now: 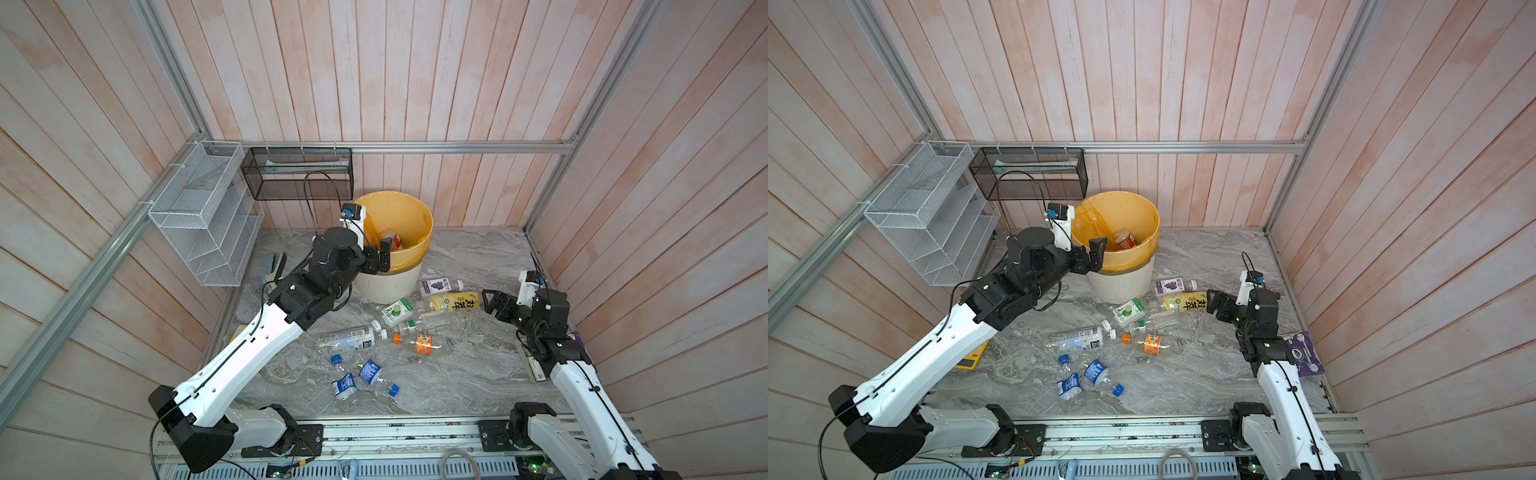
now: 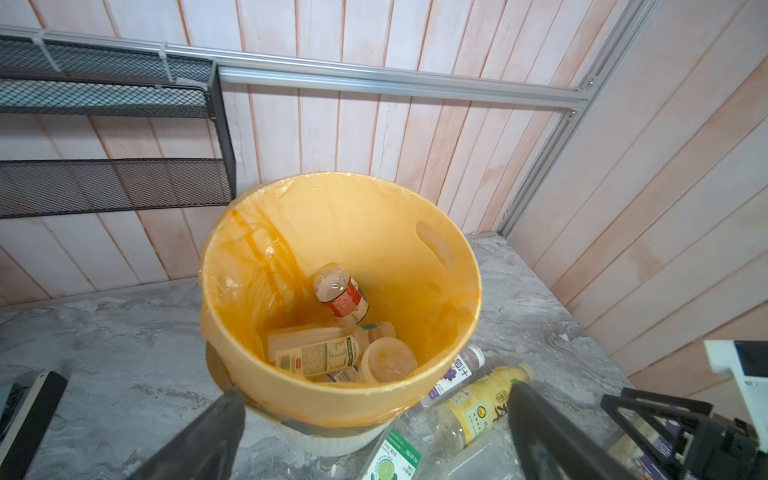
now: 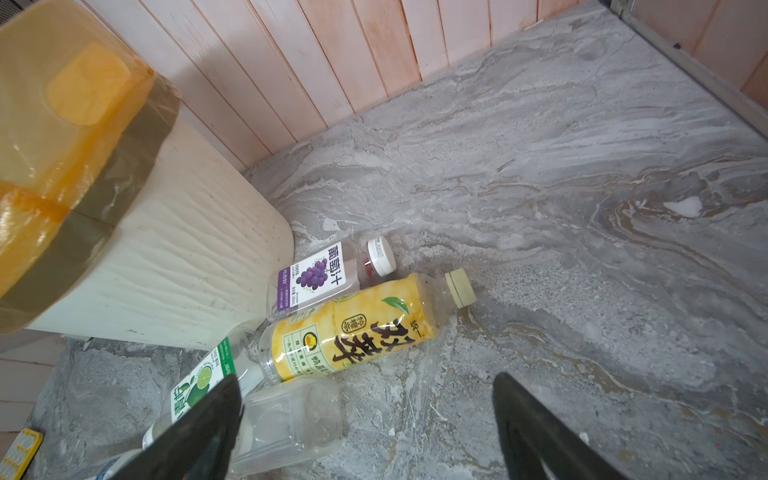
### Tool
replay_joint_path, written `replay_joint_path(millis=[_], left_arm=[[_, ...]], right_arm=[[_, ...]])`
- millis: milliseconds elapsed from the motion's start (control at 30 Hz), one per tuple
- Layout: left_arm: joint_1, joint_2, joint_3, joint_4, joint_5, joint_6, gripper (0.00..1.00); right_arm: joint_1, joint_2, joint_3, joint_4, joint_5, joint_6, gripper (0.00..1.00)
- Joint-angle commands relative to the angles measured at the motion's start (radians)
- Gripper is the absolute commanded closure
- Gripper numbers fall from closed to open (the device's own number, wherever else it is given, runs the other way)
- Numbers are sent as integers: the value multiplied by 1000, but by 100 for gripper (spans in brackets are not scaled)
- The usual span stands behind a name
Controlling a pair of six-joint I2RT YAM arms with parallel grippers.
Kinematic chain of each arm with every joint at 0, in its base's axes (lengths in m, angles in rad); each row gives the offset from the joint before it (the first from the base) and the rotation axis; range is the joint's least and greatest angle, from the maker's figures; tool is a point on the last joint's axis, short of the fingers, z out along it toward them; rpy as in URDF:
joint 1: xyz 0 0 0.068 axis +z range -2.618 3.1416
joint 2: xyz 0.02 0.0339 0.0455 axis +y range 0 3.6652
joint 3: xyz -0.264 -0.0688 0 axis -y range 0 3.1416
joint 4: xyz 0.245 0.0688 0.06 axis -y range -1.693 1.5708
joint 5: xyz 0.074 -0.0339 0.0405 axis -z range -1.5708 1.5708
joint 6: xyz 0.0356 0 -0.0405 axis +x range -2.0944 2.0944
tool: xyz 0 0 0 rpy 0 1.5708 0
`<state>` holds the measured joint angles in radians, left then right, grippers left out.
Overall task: Throw the plastic bottles in the bin
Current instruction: 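Withdraw the left gripper while the right gripper reaches to the orange-cap bottle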
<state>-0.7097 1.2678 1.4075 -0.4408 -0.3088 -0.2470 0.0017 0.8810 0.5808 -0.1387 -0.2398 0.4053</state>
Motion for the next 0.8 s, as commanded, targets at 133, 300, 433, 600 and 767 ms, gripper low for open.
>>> replay_joint_path(millis=[133, 300, 433, 600, 767], left_arm=[[4, -163, -263, 51, -124, -14, 0], [16, -220, -376, -41, -125, -66, 1], [45, -251, -486, -78, -111, -186, 0], [159, -320, -635, -21, 13, -306, 0], [249, -391, -710, 2, 68, -338, 0]], right_arm=[[84, 89, 20, 43, 16, 84, 3], [209, 166, 40, 76, 74, 111, 4], [309, 214, 70, 90, 89, 91, 5], [449, 238, 115, 50, 133, 7, 7], [560, 239, 125, -32, 148, -92, 10]])
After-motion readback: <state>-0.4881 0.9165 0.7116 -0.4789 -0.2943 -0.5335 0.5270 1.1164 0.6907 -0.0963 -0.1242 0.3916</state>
